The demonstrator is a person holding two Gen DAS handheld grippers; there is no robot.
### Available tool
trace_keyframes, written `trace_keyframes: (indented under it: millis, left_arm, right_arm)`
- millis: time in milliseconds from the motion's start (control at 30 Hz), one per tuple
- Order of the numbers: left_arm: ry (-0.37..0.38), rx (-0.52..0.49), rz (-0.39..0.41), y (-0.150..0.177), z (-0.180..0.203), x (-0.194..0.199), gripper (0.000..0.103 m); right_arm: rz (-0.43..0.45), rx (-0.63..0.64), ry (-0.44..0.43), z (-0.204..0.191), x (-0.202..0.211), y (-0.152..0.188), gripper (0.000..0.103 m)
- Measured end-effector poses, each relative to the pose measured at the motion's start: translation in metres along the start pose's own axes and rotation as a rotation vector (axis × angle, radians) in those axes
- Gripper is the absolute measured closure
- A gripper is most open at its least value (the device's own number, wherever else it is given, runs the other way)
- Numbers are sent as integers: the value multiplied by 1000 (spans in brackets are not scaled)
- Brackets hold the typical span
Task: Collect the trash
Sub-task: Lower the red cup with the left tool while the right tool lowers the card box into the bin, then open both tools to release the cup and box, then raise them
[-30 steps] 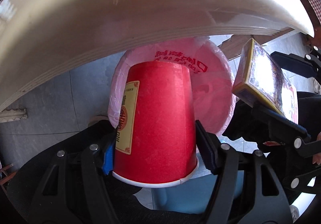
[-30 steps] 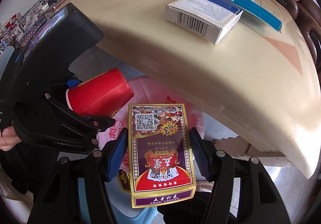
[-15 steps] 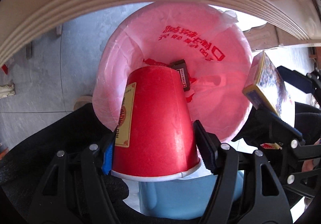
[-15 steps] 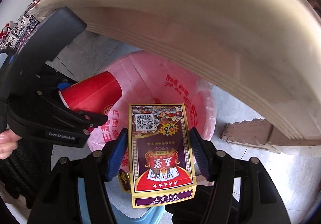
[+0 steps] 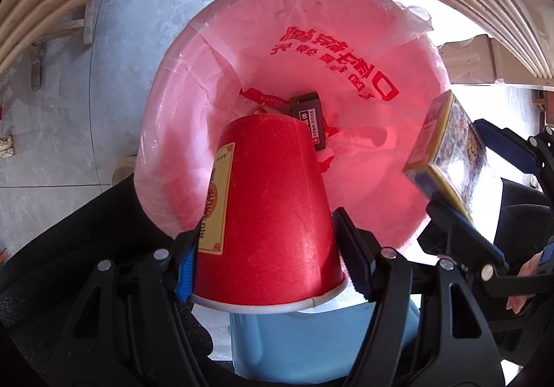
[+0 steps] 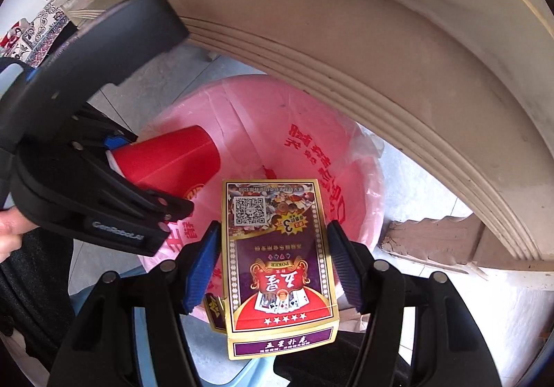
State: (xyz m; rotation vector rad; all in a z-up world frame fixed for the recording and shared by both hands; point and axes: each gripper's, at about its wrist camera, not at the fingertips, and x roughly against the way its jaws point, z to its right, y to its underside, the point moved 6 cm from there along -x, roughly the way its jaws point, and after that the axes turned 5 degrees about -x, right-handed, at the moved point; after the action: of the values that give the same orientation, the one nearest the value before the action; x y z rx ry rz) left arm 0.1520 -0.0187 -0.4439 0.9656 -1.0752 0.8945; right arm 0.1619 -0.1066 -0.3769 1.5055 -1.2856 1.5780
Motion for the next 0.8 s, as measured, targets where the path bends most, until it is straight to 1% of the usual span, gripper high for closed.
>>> trace_keyframes:
  millis: [100,333,367,400,433,467,567,633,800]
  left_arm:
    - [-3,-3,-2,-2,-1,-5,37]
    - [-26,-9,-15,-4,0,-7,34]
    - [-27,-13,-16,-3,1,-7,31]
    - [-33,-16,-17,-3,1,-6,31]
    - [-37,-16,-15,-3,0,-6,31]
    - [-37,-14,-14,-3,-1,-5,30]
    - [-38,-4,-11,-3,-3,-3,27]
    - [-53,-8,-5,-3,-3,-2,25]
    - [-71,-24,7,-3,-1,2,24]
  right_arm:
    - [1,11,-2,6,0,7,42]
    - [2,18,-7,3,4,8,41]
    - [1,19,-14,5,-1,7,39]
    - [1,25,0,4,-3,7,37]
    - [3,33,20,3,-11,7,30]
    - [4,40,32,3,-11,7,27]
    - [8,45,27,1,-10,7,26]
    - [8,49,28,1,-10,8,26]
    - [8,51,28,1,-10,8,26]
